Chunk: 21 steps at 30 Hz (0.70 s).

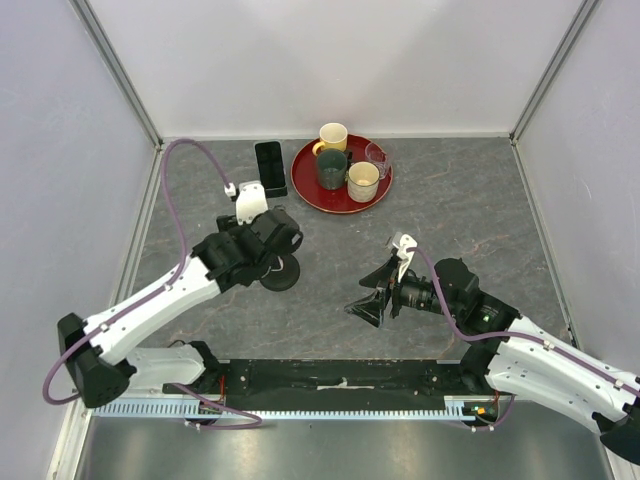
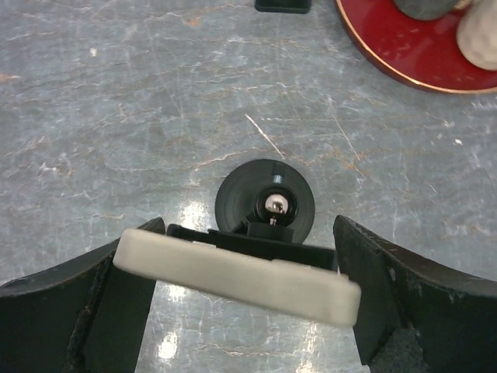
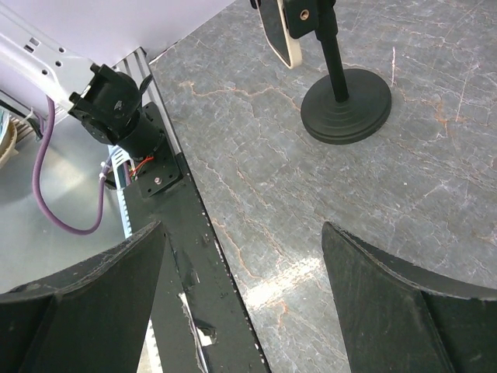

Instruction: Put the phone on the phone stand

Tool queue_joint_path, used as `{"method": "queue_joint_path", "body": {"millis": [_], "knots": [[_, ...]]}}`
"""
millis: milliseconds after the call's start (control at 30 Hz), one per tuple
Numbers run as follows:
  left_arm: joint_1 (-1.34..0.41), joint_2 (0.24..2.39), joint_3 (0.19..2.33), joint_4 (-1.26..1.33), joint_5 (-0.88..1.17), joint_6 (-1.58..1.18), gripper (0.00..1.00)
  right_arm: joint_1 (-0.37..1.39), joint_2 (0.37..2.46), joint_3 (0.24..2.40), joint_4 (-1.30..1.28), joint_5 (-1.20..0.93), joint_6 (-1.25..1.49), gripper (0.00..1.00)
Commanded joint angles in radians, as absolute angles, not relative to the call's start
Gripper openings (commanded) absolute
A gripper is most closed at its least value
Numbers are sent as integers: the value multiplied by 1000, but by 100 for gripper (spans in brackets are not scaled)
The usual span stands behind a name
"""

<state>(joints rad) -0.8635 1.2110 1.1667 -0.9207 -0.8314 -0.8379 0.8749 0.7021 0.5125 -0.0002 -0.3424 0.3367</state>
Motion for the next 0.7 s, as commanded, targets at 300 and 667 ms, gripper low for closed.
{"method": "queue_joint_path", "body": {"millis": [300, 667], "knots": [[-844, 904, 925, -448, -628, -377, 95, 874, 726, 508, 52, -356, 341, 88], [-787, 948, 933, -440, -566, -318, 81, 873, 724, 506, 61, -357, 347, 88]]}}
